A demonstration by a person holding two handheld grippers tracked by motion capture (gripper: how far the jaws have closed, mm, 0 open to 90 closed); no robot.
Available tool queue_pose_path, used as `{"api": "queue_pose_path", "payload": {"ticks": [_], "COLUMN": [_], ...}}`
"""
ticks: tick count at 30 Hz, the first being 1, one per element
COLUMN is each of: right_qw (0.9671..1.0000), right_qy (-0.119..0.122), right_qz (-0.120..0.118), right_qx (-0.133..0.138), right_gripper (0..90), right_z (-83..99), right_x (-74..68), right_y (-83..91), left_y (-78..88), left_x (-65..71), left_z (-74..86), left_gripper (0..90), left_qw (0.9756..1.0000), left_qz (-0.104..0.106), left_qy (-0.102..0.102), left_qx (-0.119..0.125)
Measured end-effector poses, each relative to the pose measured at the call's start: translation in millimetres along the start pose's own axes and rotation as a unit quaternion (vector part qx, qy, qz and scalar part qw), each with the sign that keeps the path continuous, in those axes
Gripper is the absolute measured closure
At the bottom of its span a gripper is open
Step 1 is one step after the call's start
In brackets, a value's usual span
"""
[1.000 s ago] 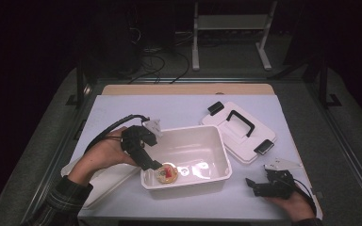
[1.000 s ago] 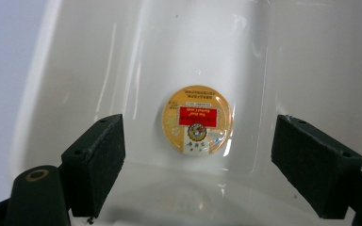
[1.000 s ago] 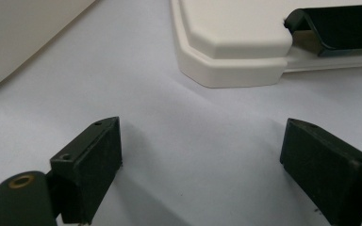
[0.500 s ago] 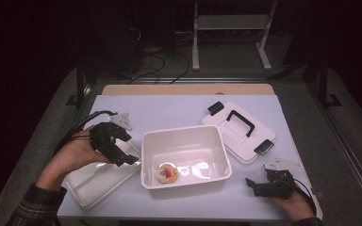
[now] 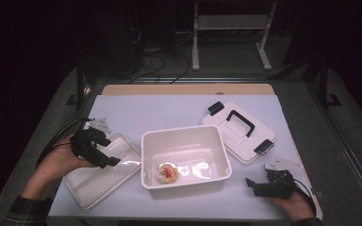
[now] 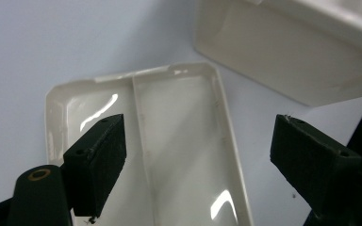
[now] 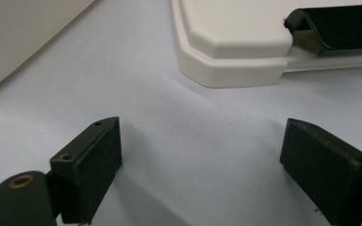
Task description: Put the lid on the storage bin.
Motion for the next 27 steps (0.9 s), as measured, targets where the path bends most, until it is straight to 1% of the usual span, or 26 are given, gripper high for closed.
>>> {"api": "queue_pose_path", "payload": {"ticks": [3, 5, 7, 9, 12, 14, 16, 17, 20, 22, 23, 24, 27], "right_qw": [1.0, 1.0, 1.0, 1.0, 1.0, 1.0, 1.0, 1.0, 1.0, 1.0, 1.0, 1.0, 1.0], "right_qy": [0.0, 0.0, 0.0, 0.0, 0.0, 0.0, 0.0, 0.0, 0.0, 0.0, 0.0, 0.0, 0.0], "right_qz": [0.0, 0.0, 0.0, 0.0, 0.0, 0.0, 0.0, 0.0, 0.0, 0.0, 0.0, 0.0, 0.0], "right_qx": [0.0, 0.0, 0.0, 0.0, 0.0, 0.0, 0.0, 0.0, 0.0, 0.0, 0.0, 0.0, 0.0], "right_gripper": [12.6, 12.6, 12.6, 12.6, 12.6, 12.6, 12.6, 12.6, 12.6, 12.6, 12.6, 12.6, 12.6], "right_z": [0.0, 0.0, 0.0, 0.0, 0.0, 0.0, 0.0, 0.0, 0.0, 0.0, 0.0, 0.0, 0.0], "right_x": [0.0, 0.0, 0.0, 0.0, 0.0, 0.0, 0.0, 0.0, 0.0, 0.0, 0.0, 0.0, 0.0], "right_y": [0.0, 0.0, 0.0, 0.0, 0.0, 0.0, 0.0, 0.0, 0.0, 0.0, 0.0, 0.0, 0.0], "left_y": [-3.7, -6.0, -7.8, -10.7, -18.4, -22.5, -26.7, -29.5, -34.8, -39.9, -42.5, -43.9, -50.1], "left_x": [-3.5, -7.3, -10.8, -14.3, -18.1, -19.9, -21.5, -22.7, -24.7, -25.2, -25.5, -25.9, -26.1], "left_z": [8.3, 14.9, 20.0, 25.8, 34.9, 39.7, 43.8, 46.5, 51.6, 54.7, 56.4, 57.4, 60.0], "left_gripper": [21.0, 22.7, 26.2, 31.0, 34.9, 38.2, 40.4, 41.8, 45.3, 45.6, 46.2, 47.8, 51.9], "left_qw": [0.9999, 0.9997, 0.9994, 0.999, 0.9983, 0.9981, 0.9979, 0.9974, 0.9969, 0.9967, 0.9967, 0.9967, 0.9962], "left_qz": [-0.006, -0.014, -0.022, -0.026, -0.031, -0.034, -0.035, -0.033, -0.029, -0.026, -0.029, -0.029, -0.033], "left_qy": [0.012, 0.02, 0.026, 0.034, 0.048, 0.051, 0.055, 0.063, 0.073, 0.076, 0.075, 0.073, 0.078], "left_qx": [-0.001, -0.005, -0.007, -0.01, -0.012, -0.012, -0.009, -0.009, -0.012, -0.014, -0.016, -0.018, -0.021]}}
Point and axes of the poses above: each handheld gripper's, and its own axes: y roughly backward along the jaws, z roughly out of its underside, x roughly to its right, the point moved 7 cm from there along -y, roughly forward along the jaws, and after that the axes turned 8 degrees about -y, right-handed, at the moved point
